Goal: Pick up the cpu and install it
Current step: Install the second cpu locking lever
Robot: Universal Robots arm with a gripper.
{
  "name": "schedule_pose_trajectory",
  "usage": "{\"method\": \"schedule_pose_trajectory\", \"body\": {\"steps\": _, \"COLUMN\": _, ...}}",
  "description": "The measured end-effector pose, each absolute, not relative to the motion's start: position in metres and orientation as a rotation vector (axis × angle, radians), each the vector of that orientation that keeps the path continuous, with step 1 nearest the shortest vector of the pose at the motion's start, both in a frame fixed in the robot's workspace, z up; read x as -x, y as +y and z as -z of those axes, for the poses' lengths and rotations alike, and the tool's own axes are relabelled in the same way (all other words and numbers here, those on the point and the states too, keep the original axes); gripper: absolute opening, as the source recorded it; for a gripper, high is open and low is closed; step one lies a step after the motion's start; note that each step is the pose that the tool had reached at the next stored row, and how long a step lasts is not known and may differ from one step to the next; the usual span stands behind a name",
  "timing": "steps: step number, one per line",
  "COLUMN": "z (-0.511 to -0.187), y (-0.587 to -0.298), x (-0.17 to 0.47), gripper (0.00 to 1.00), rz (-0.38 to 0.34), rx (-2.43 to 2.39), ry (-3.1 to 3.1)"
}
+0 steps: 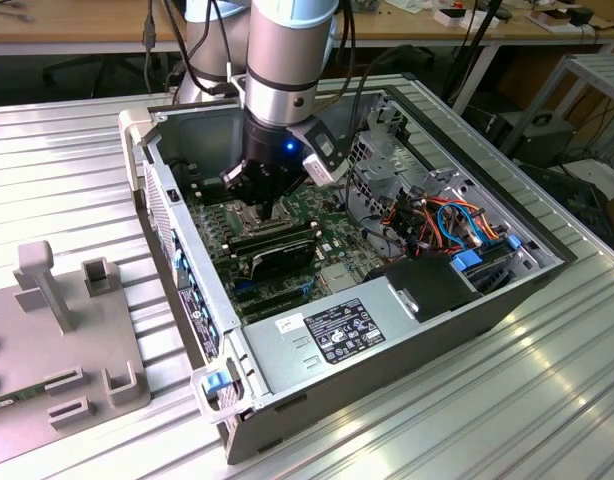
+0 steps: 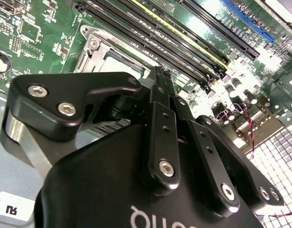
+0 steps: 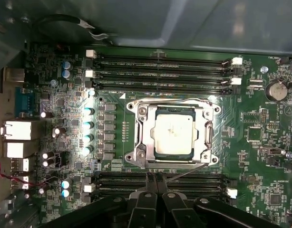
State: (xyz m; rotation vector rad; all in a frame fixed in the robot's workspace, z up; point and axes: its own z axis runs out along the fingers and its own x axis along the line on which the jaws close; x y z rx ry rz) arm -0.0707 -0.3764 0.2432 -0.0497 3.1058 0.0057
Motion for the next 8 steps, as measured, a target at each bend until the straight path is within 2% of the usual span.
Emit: {"method": "schedule_pose_trajectory", "body": {"steps": 8, "z": -0.2357, "y": -0.3764, "x": 0.0757, "gripper": 0.11, "rz": -0.006, "rx": 0.050, "ry": 3.106}}
